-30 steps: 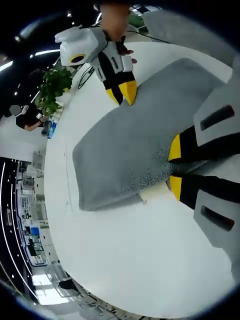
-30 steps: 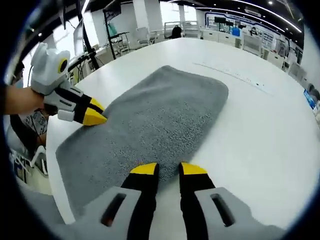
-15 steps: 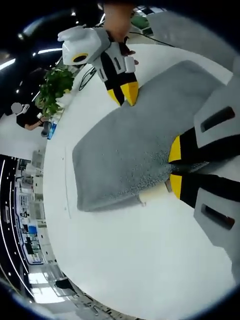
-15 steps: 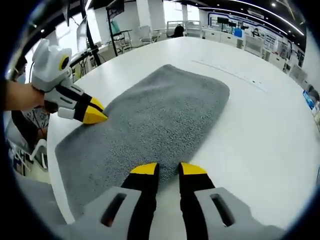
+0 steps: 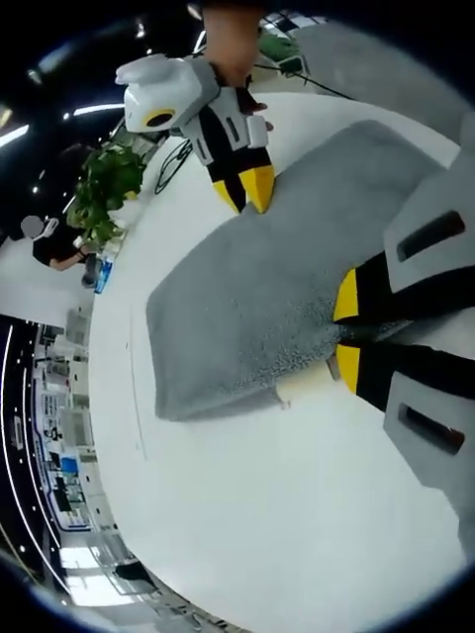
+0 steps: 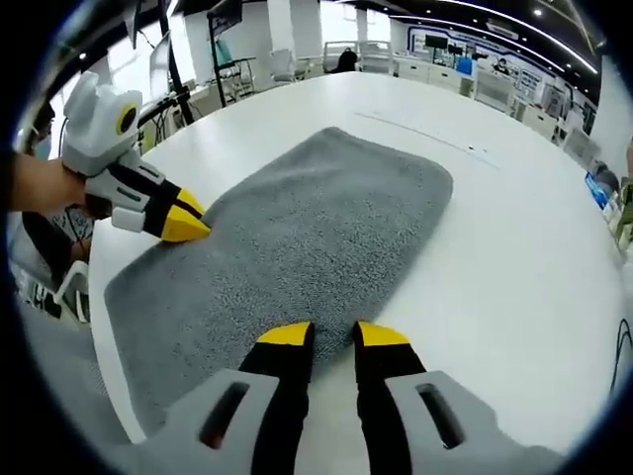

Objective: Fold the towel on the table until its edges align and the towel forms a compact rectangular stack.

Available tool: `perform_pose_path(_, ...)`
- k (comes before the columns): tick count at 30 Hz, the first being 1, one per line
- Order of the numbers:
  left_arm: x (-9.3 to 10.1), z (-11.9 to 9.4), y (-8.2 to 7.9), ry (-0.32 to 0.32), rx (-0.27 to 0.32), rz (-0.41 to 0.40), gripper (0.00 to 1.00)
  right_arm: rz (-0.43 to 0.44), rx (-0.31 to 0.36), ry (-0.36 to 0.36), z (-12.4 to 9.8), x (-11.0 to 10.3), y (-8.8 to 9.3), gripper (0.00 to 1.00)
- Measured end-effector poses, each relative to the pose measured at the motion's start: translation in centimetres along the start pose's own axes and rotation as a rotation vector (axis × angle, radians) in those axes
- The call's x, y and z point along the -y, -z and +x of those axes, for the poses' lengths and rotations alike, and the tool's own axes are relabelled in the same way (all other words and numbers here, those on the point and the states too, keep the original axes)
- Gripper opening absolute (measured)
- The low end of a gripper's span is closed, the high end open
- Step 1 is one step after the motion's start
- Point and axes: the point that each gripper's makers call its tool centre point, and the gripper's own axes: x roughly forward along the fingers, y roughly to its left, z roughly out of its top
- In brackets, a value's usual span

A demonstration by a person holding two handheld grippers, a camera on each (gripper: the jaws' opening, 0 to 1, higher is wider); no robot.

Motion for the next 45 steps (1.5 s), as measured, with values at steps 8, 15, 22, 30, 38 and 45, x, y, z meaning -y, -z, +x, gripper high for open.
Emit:
perform_pose_path(8,2.2,1.0,-0.5,0.007,-0.002,0.01,0.06,0.01,-0.004,0.006,-1.3,1.7,1.2,0.16)
perform_pose_path(15,3.4,1.6,-1.0,0.015,-0.012,0.023,0.06,-0.002,-0.002,0.007,-2.1,2.3,1.9,0.16)
perform_pose_path(22,3.8,1.6,-1.0,-0.022,0.0,0.01,0.07,-0.01,0.001,0.013,-2.0,2.7,2.0,0.16)
perform_pose_path(30,4.0,1.3,-0.8,0.006,-0.011,-0.043,0.09,0.037,-0.027,0.019,-2.4,2.8,2.1,0.17)
perform_pose_path(38,3.6,-1.1,-1.0,0.013,0.011,0.061,0.23,0.057,0.033,0.004,-3.7,2.0,1.1,0.27)
perform_pose_path(45,5.7,-3.9,-1.0,0.084,0.049,0.223,0.26,0.003,0.093,-0.108,-4.6,-2.0,-0.3,0.3)
